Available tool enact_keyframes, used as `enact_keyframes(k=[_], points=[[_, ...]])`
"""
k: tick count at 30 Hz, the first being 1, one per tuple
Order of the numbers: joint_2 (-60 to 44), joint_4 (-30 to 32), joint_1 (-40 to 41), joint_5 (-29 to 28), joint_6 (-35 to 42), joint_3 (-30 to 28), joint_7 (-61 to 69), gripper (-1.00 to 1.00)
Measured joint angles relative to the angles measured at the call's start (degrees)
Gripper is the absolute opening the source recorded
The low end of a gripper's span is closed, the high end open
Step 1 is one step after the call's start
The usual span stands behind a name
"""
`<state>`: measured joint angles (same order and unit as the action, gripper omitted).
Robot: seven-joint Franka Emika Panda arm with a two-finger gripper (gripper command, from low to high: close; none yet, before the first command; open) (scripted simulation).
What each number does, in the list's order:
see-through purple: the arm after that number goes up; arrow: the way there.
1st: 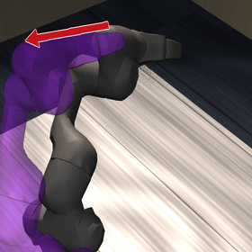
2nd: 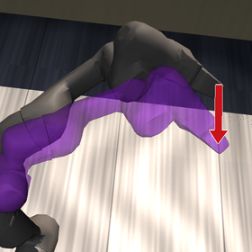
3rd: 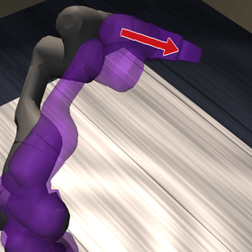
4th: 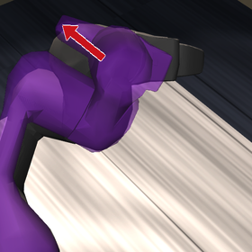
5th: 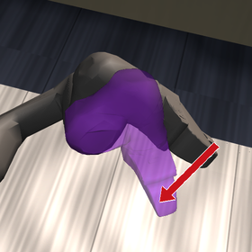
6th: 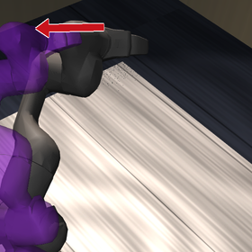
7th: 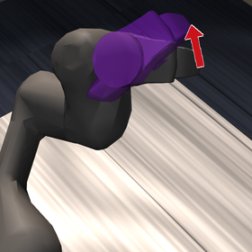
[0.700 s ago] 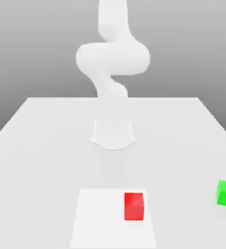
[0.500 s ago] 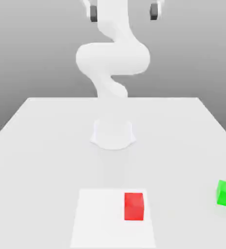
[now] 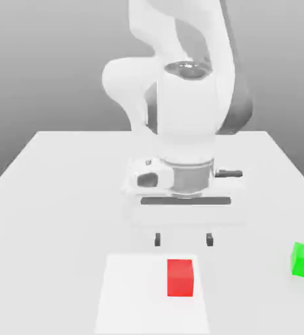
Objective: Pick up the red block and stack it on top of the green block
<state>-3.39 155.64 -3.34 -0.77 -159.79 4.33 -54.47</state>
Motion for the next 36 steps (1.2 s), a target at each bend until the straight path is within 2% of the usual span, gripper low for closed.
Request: enact_keyframes(k=[5, 6, 13, 19, 29, 33, 34, 36], points=[[-10.4, -1.0, -1.3, -2.2, -8.6, -1.8, -1.7, 0.0], [-11.7, -1.2, -1.5, -2.4, -9.8, -2.1, -1.9, -1.0], [-11.7, -1.2, -1.5, -2.6, -9.8, -2.0, -2.1, -1.0], [-0.8, 0.3, -1.4, -0.1, -0.4, -1.0, -0.2, -1.0], [-2.6, -11.3, -22.8, -2.7, 9.8, 12.4, 6.4, -1.0], [-9.6, -12.6, -25.1, -7.5, 4.4, 10.9, 3.6, -1.0], [-11.5, -12.8, -25.7, -8.7, 2.7, 10.1, 2.8, 1.0], [-11.5, -12.8, -25.7, -8.7, 2.7, 10.1, 2.8, 1.0]])
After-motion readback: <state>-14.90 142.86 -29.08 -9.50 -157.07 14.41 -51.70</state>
